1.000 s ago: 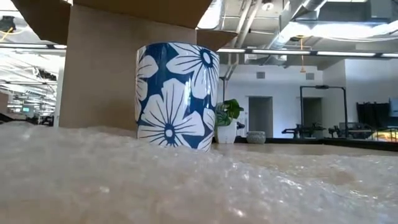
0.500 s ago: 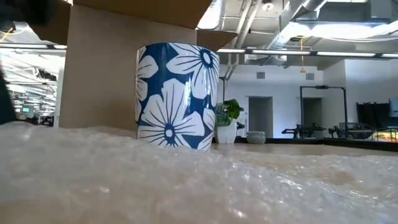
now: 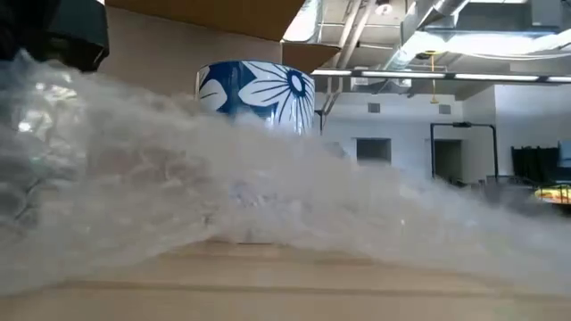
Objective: Wrap mug
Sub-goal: Wrap the blue mug with the bubble wrap
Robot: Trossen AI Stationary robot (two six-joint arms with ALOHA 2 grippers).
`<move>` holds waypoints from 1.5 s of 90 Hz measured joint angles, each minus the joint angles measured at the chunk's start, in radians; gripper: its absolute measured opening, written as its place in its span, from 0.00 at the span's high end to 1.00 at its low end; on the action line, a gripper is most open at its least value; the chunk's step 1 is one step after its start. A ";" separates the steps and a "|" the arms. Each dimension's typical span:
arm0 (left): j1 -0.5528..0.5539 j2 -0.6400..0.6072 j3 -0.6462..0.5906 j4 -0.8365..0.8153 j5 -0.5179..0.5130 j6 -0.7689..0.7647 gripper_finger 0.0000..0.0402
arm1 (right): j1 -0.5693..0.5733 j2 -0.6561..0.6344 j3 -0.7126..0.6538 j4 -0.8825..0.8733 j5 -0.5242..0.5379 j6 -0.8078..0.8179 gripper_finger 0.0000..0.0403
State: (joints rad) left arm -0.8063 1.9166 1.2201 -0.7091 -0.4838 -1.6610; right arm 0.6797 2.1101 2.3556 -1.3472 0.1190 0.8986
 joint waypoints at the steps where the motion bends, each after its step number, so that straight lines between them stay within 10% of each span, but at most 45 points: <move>1: -0.001 0.000 0.005 -0.007 0.000 0.000 0.98 | 0.000 0.000 0.000 0.000 0.001 0.002 0.54; 82: -0.039 -0.003 0.412 -0.469 -0.095 0.106 1.00 | 0.010 0.000 0.000 0.000 0.014 0.125 0.54; 135: -0.045 -0.087 0.443 -0.440 -0.278 0.196 1.00 | 0.010 0.007 -0.023 0.047 0.109 0.142 0.54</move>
State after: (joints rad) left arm -0.8509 1.8297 1.6631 -1.1486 -0.7619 -1.4650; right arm 0.6895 2.1170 2.3322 -1.3003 0.2281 1.0405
